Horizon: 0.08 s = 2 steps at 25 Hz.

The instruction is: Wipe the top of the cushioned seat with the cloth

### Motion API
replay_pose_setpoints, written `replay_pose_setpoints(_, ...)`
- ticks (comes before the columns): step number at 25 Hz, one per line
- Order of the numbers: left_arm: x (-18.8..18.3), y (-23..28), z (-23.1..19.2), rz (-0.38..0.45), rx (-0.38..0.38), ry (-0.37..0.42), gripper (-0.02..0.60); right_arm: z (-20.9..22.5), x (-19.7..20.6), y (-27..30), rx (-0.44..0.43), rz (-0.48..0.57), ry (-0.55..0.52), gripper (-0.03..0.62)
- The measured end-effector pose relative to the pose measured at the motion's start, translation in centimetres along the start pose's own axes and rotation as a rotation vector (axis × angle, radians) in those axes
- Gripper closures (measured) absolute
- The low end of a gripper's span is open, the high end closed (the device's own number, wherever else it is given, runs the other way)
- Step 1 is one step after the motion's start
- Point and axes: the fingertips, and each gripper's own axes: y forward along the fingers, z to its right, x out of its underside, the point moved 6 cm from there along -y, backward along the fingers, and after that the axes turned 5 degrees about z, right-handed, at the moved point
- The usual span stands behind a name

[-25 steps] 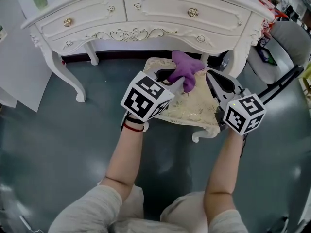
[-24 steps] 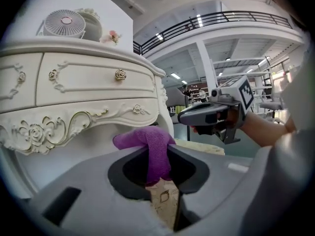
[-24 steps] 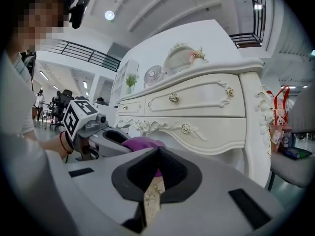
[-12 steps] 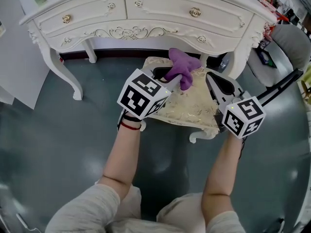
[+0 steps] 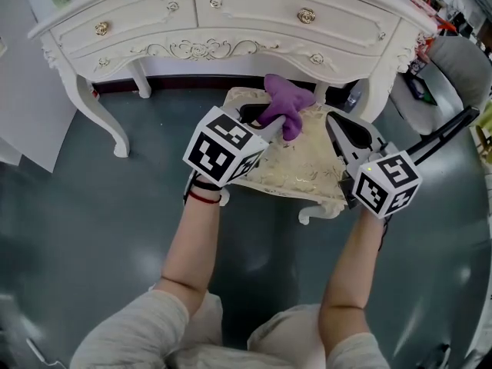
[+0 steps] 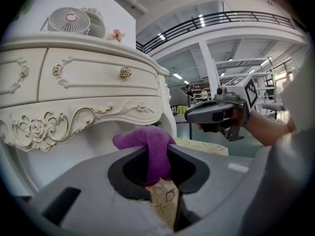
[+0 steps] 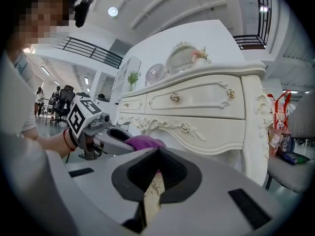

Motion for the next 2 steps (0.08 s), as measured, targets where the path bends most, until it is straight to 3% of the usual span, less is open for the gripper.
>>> replay_pose_setpoints(2,0.05,-0.01,0.05,-0.001,0.000,-0.001,0.500,-0.04,0.00,-0.03,-0.001,-0.004,-0.002,0.586)
